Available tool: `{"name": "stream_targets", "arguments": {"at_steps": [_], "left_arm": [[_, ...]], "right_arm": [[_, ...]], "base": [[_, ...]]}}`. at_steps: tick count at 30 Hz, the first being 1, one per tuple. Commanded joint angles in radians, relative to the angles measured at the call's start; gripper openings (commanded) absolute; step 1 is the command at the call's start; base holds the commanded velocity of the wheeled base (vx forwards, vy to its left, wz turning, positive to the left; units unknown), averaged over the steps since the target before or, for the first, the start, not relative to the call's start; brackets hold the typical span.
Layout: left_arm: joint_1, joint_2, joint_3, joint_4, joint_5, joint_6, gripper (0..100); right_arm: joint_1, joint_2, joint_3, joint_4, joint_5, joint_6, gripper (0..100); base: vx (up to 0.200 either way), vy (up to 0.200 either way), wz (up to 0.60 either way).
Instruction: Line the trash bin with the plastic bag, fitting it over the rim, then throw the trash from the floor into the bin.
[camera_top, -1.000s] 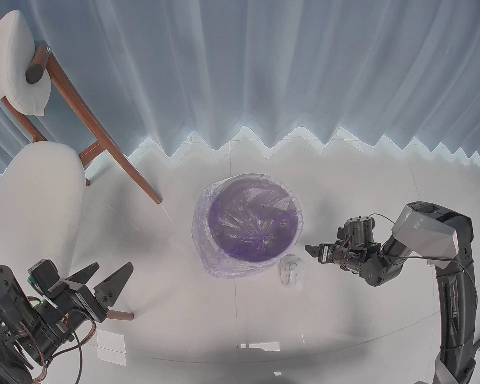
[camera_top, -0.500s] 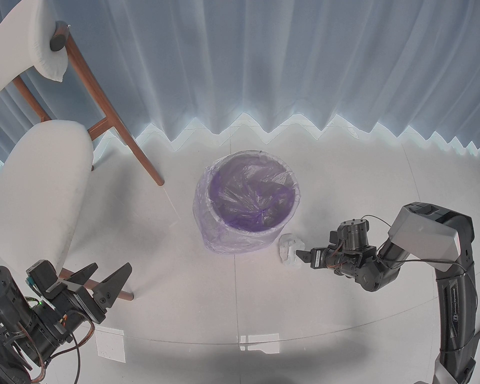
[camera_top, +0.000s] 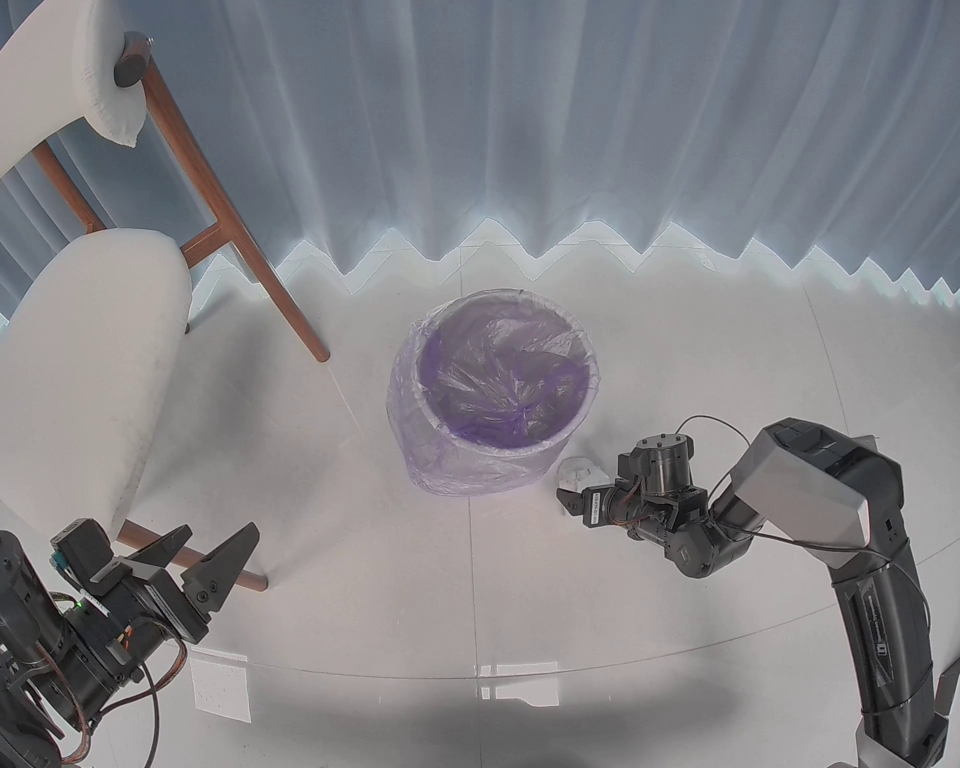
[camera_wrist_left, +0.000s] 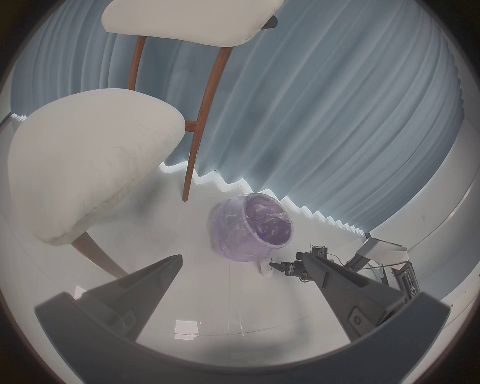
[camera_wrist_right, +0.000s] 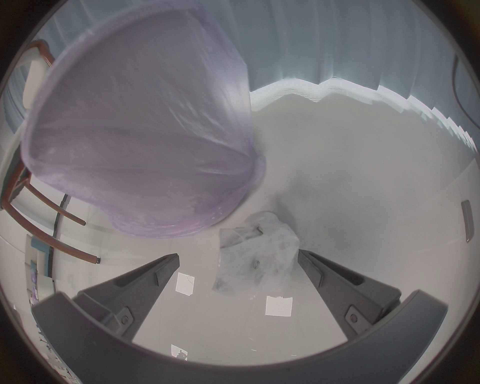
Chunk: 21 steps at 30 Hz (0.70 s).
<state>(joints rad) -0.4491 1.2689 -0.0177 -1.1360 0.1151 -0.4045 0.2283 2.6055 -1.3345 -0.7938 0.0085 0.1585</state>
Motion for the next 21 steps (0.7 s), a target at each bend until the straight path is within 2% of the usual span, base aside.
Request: {"name": "stream_targets", "arguments": {"at_steps": [1, 3, 4, 12, 15, 19, 21], "left_arm": [[0.004, 0.001, 0.018, 0.001, 0.001, -0.002, 100], [0.004, 0.003, 0.018, 0.001, 0.0, -0.002, 100], [0.004, 0.004, 0.018, 0.001, 0.0, -0.002, 100], [0.006, 0.007, 0.018, 0.001, 0.001, -0.002, 100], [0.006, 0.009, 0.018, 0.001, 0.0, -0.001, 100], [0.006, 0.01, 0.018, 0.001, -0.002, 0.006, 100], [0.006, 0.01, 0.018, 0.001, -0.002, 0.006, 100]], "right_arm": [[0.003, 0.097, -0.12, 0.027, -0.016, -0.01, 100], [0.003, 0.116, -0.15, 0.03, -0.024, -0.01, 100], [0.003, 0.142, -0.187, 0.038, -0.035, -0.017, 0], [-0.015, 0.166, -0.239, 0.11, -0.039, -0.039, 0], [-0.04, 0.145, -0.229, 0.102, -0.039, -0.04, 0], [-0.113, 0.027, -0.17, 0.099, -0.036, -0.034, 0], [-0.113, 0.027, -0.17, 0.099, -0.036, -0.034, 0]], "base": [[0.0, 0.0, 0.0], [0.0, 0.0, 0.0], [0.0, 0.0, 0.0], [0.0, 0.0, 0.0], [0.0, 0.0, 0.0], [0.0, 0.0, 0.0], [0.0, 0.0, 0.0]]}}
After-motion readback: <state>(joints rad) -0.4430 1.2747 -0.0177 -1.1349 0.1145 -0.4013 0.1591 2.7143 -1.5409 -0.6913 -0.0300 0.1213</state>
